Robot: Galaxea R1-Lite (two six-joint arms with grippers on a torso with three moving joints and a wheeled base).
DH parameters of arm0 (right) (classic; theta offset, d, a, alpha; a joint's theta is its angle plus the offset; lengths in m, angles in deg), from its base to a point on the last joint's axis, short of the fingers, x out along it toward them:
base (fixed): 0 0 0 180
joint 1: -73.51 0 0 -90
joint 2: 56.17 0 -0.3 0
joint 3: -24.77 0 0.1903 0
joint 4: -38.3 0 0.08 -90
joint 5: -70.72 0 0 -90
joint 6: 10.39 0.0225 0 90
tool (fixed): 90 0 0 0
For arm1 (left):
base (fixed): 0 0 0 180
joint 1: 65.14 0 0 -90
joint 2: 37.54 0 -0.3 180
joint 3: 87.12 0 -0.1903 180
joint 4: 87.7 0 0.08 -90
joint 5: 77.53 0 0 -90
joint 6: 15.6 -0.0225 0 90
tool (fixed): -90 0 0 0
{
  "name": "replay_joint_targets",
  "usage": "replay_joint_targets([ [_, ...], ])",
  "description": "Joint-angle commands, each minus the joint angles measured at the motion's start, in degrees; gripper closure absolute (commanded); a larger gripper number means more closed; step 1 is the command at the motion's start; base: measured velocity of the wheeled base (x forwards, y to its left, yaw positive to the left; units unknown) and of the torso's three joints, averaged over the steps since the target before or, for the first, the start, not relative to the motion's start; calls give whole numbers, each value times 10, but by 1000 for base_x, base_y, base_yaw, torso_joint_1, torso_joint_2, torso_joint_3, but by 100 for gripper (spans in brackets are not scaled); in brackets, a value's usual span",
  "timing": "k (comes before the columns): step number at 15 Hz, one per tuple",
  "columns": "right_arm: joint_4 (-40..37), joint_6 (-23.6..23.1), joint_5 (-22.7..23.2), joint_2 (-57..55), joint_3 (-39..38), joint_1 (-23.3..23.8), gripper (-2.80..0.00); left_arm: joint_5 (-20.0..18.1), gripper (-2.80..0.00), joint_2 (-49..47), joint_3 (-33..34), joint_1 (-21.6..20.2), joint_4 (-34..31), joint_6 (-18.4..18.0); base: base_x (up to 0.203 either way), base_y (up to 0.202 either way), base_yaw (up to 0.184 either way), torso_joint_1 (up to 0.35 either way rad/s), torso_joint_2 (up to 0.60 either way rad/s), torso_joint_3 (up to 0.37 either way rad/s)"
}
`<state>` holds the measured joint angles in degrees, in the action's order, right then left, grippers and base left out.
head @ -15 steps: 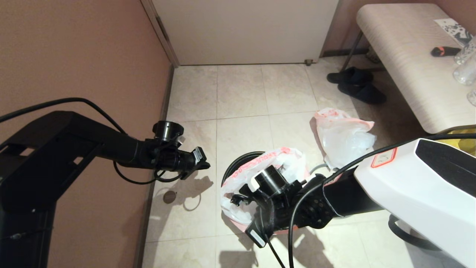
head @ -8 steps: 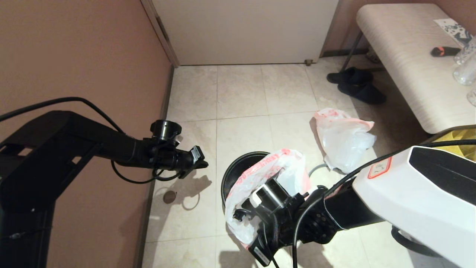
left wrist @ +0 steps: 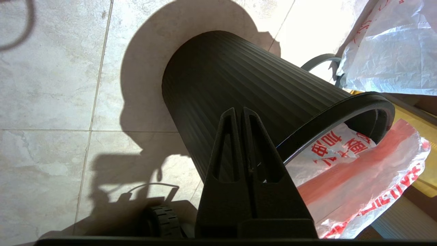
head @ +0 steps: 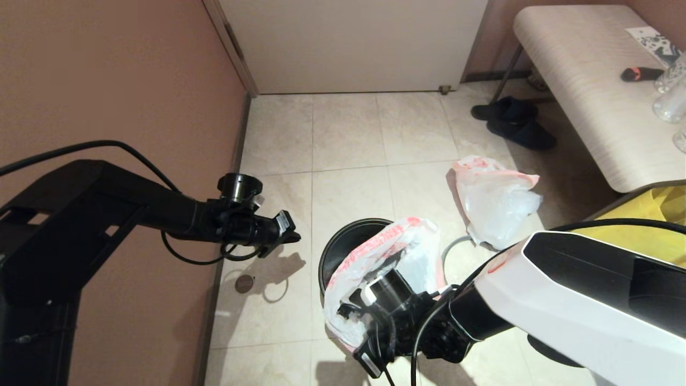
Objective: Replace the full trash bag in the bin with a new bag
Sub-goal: Put the new garbage bag on the trash can
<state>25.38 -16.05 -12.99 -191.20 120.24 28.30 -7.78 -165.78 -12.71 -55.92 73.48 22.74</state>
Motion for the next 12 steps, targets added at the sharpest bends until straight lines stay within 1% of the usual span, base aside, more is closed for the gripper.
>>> replay_joint_targets([
  [1, 1, 6, -7, 17, -14, 0, -280, -1, 0, -1, 0, 2, -1, 2, 0, 0, 0, 0, 0, 0],
  [3, 1, 11, -9, 72, -55, 0, -280, 0, 0, -1, 1, 3, -1, 2, 0, 0, 0, 0, 0, 0],
  [7, 7, 55, -10, 206, -157, 5, -280, 2, 0, -1, 2, 6, -1, 1, 0, 0, 0, 0, 0, 0],
  [8, 19, 68, -9, 233, -189, 13, -280, 3, 0, -1, 2, 7, 0, 0, 0, 0, 0, 0, 0, 0],
  [9, 56, 77, -9, 240, -206, 30, -280, 3, 0, -1, 2, 7, 0, 0, 0, 0, 0, 0, 0, 0],
  [10, 83, 81, -9, 230, -210, 46, 0, 3, 0, -1, 2, 7, 0, 1, 0, 0, 0, 0, 0, 0],
  [12, 123, 81, -7, 192, -193, 88, 0, 5, 0, -2, 0, 7, -2, 1, 0, 0, 0, 0, 0, 0],
])
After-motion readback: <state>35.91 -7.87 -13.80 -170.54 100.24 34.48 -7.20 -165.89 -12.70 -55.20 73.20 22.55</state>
